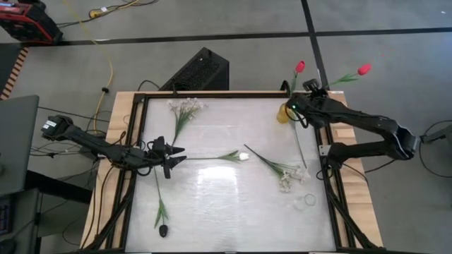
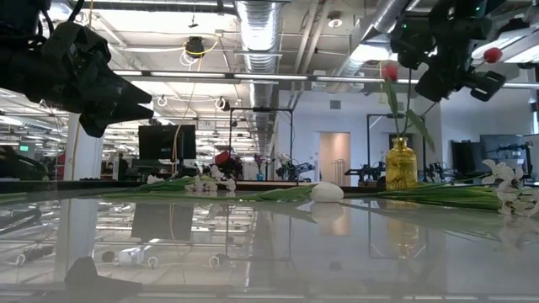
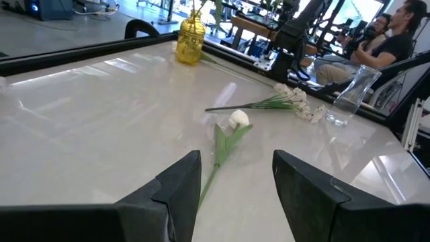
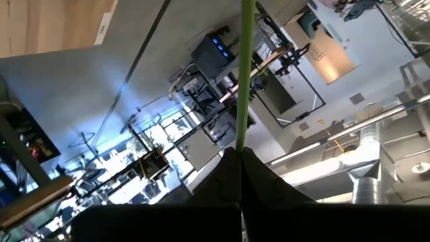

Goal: Sort flowers into vase by color
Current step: Put the red flower into the yellow flower vase

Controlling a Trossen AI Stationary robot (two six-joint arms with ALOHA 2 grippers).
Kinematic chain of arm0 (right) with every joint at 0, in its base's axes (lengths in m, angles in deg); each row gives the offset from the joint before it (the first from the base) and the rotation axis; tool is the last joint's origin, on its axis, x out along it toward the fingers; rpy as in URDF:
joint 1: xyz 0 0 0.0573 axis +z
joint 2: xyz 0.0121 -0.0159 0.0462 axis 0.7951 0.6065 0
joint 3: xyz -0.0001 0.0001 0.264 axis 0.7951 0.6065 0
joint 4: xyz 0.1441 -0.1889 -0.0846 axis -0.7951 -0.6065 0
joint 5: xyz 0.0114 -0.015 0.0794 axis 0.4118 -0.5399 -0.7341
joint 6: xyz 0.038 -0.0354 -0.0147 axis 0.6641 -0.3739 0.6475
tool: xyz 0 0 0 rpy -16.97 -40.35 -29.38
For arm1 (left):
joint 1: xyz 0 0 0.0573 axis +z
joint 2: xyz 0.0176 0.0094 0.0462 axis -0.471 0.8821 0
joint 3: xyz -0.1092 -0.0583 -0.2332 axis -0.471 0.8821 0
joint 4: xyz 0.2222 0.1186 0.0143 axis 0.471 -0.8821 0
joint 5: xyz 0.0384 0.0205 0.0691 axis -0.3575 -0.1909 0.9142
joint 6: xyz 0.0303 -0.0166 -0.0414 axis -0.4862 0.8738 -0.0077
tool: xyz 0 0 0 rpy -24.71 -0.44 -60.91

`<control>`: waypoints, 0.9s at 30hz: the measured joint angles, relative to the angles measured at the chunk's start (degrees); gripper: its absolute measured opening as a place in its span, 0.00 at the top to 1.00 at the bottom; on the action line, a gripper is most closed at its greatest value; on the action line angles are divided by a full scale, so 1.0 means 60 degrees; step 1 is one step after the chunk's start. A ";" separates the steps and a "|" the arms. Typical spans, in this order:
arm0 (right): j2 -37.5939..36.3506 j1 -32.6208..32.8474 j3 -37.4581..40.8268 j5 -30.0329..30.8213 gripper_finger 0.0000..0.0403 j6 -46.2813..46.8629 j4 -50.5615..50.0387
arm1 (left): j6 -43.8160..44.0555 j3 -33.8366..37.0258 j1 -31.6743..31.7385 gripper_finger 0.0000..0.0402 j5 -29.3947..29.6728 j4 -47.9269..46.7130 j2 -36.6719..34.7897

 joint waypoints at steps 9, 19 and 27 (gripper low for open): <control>0.0617 0.0022 0.0000 -0.0020 0.96 -0.0139 0.0299 | -0.0004 0.0000 -0.0001 0.57 0.0000 -0.0023 0.0001; 0.0689 0.0022 -0.0143 -0.0020 0.96 -0.0157 0.0352 | 0.0011 0.0000 0.0000 0.57 0.0002 -0.0209 -0.0001; 0.0219 0.0022 -0.1018 -0.0016 0.96 -0.0155 0.0366 | 0.0007 0.0000 0.0000 0.57 0.0039 -0.0215 0.0003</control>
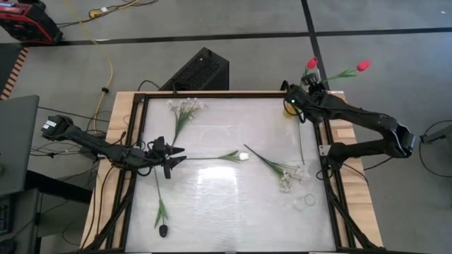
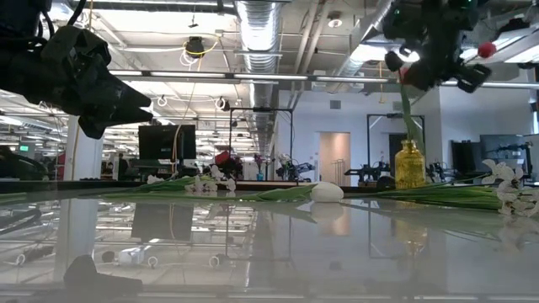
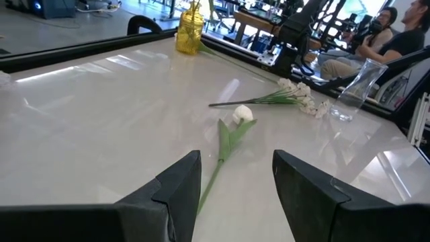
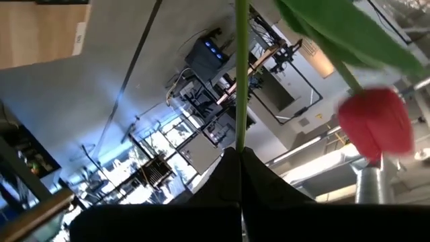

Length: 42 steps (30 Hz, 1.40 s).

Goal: Sort flowers into vase by color
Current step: Put the red flower into the yellow flower vase

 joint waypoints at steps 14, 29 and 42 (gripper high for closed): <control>-0.0238 0.0003 -0.1605 0.0004 0.96 0.0289 -0.0009 | 0.0022 0.0000 -0.0001 0.57 0.0036 0.0000 -0.0004; -0.0149 0.1708 -0.4228 -0.0372 0.96 -0.0485 0.0086 | 0.0273 0.0000 0.0000 0.57 0.0643 0.0523 0.0001; 0.1797 0.5639 -0.4428 -0.1922 0.96 -0.4230 0.5224 | -0.0379 0.0000 0.0000 0.57 -0.0549 0.2751 0.0703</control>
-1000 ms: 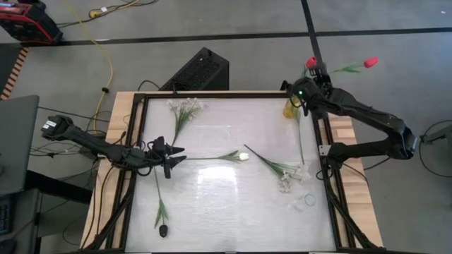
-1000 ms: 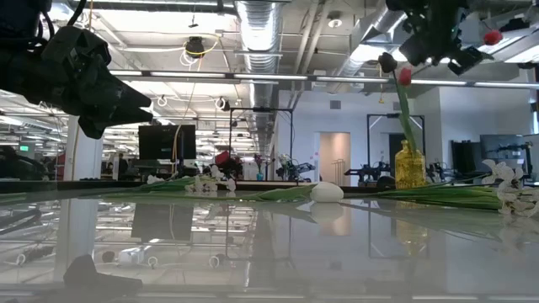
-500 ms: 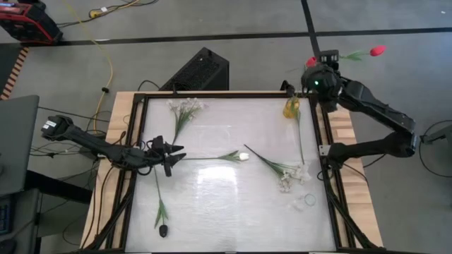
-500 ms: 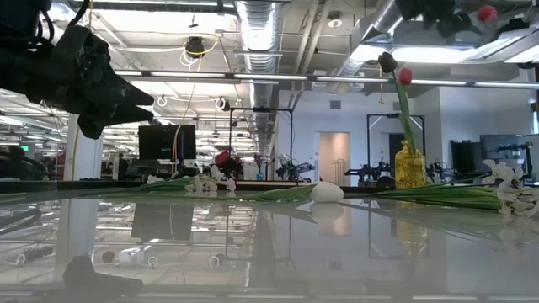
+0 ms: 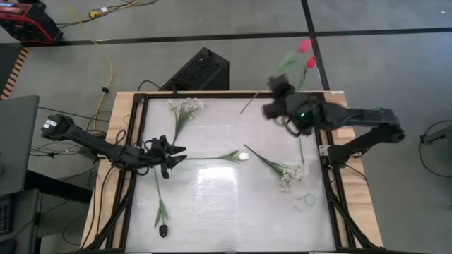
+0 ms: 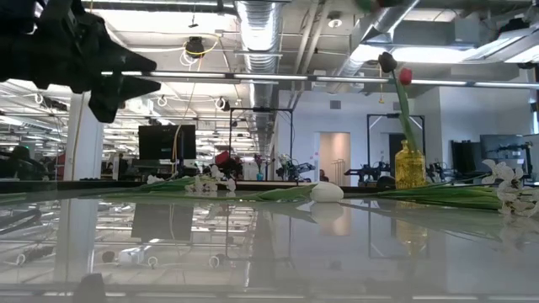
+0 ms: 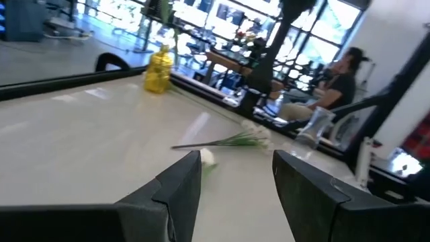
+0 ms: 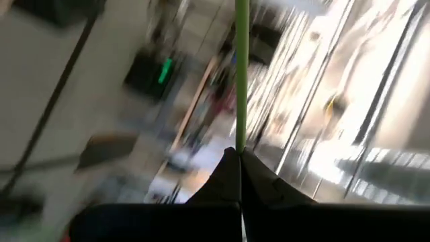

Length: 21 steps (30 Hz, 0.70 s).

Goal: Sort flowers into vase by color
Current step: Put the red flower into the yellow flower vase

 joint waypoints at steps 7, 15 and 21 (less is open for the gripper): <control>0.2085 0.0956 -0.0004 -0.1636 0.96 -0.0991 0.2375 | -0.0254 -0.0229 0.0000 0.57 -0.1042 0.1596 0.1543; 0.4647 0.1332 0.0000 -0.1636 0.96 -0.1017 0.2553 | -0.0797 -0.1072 0.0000 0.57 -0.1824 0.3374 0.3981; 0.5992 0.1668 0.0000 -0.1190 0.96 -0.1018 0.3508 | -0.0777 -0.1899 0.0165 0.57 -0.1786 0.3418 0.5357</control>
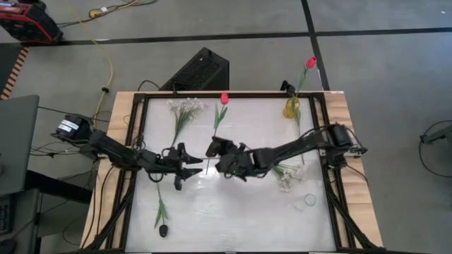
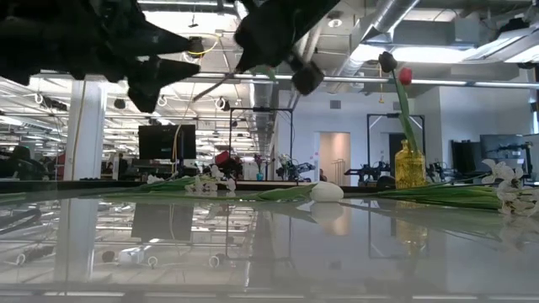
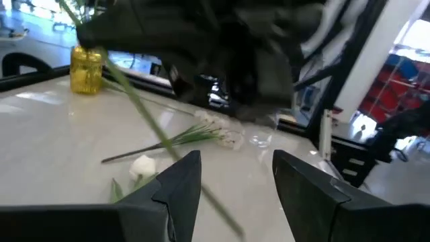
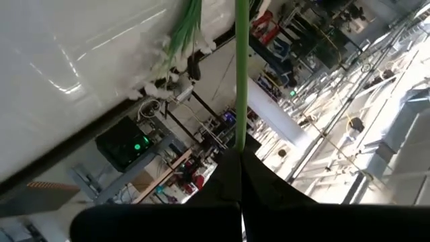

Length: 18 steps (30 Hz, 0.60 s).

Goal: Sort flowers into vase by color
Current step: Put the red flower into the yellow flower vase

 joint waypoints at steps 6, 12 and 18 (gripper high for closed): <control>0.0598 0.0266 0.0004 0.0128 0.96 -0.0042 0.0866 | 0.0517 -0.0562 0.0475 0.57 -0.0027 -0.0236 0.0923; 0.0617 0.0302 0.0004 0.0318 0.96 0.0048 0.0752 | 0.0625 -0.0610 0.0738 0.57 -0.0028 -0.0350 0.1061; 0.0617 0.0370 0.0004 0.0336 0.96 0.0039 0.0565 | 0.0371 -0.0610 0.0731 0.57 -0.0042 -0.0369 0.1058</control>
